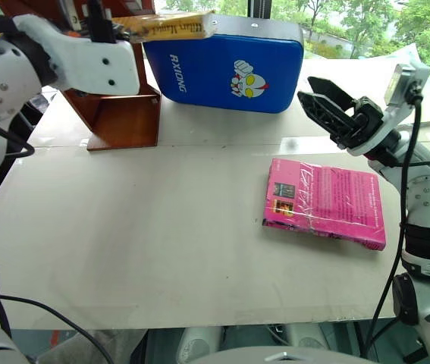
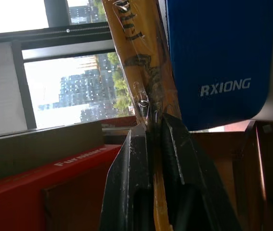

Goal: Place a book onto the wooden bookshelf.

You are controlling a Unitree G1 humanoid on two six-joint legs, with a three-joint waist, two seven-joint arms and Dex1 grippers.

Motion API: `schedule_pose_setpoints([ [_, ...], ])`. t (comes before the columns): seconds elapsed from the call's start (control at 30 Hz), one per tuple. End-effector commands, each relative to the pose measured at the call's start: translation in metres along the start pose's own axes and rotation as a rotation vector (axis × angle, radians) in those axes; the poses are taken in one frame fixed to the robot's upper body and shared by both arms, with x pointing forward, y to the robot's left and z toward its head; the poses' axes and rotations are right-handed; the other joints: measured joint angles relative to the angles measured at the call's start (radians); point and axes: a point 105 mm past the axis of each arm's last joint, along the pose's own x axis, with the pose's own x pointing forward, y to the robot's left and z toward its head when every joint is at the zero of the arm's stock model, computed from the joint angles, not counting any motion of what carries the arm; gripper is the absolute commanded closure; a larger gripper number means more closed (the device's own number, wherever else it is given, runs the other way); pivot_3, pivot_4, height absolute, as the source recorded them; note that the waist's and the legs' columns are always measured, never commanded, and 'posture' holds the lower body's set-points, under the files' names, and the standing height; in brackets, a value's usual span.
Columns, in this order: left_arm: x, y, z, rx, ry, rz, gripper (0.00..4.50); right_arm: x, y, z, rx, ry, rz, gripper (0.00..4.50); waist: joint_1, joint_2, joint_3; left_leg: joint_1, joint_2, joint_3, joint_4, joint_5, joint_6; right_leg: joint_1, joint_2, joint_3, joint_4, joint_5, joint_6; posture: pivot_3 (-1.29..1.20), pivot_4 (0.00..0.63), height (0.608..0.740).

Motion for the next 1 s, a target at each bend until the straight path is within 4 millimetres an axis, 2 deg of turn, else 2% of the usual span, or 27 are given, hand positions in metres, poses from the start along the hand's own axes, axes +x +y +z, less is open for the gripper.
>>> schedule_pose_setpoints([
  [0.03,-0.014,0.018,-0.016,0.030,0.056,0.059,4.49,0.001,0.008,0.014,-0.120,-0.002,0.003,0.00,-0.001,0.000,0.000,0.000,0.000,0.000,0.001,0.000,0.000,0.000,0.000,0.000,0.001,0.000,0.000,0.00,0.150,0.740],
  [0.23,-0.011,0.003,-0.039,0.027,0.104,-0.009,4.49,-0.003,0.010,0.017,-0.165,0.003,-0.029,0.00,-0.004,0.000,0.000,0.001,0.000,0.000,0.002,0.000,0.000,-0.002,0.000,0.001,0.007,0.000,0.000,0.00,0.150,0.740],
  [0.43,-0.010,0.000,-0.053,0.010,0.147,-0.050,4.49,-0.005,0.012,0.019,-0.182,0.001,-0.041,0.00,-0.004,0.000,0.000,0.001,0.000,0.001,0.004,0.000,0.000,-0.002,0.000,0.001,0.008,0.000,0.000,0.00,0.150,0.740],
  [0.6,-0.007,-0.016,-0.069,-0.022,0.191,-0.122,4.49,-0.004,0.015,0.019,-0.187,-0.007,-0.035,0.00,-0.006,0.000,0.000,0.001,0.000,0.001,0.004,0.000,0.000,-0.002,0.000,0.001,0.009,0.000,0.000,0.00,0.150,0.740],
  [0.97,0.004,-0.033,-0.077,-0.121,0.208,-0.200,4.49,-0.004,0.017,0.020,-0.197,-0.006,-0.037,0.00,-0.017,0.000,0.000,0.000,0.000,0.001,0.011,0.000,0.000,-0.002,0.001,0.001,0.013,0.000,0.000,0.00,0.150,0.740],
  [1.0,0.005,-0.032,-0.078,-0.119,0.214,-0.199,4.10,-0.004,0.016,0.020,-0.201,-0.001,-0.041,0.00,-0.019,0.000,0.000,0.000,0.000,0.001,0.011,0.000,0.000,-0.002,0.001,0.001,0.013,0.000,0.000,0.00,0.150,0.740],
])
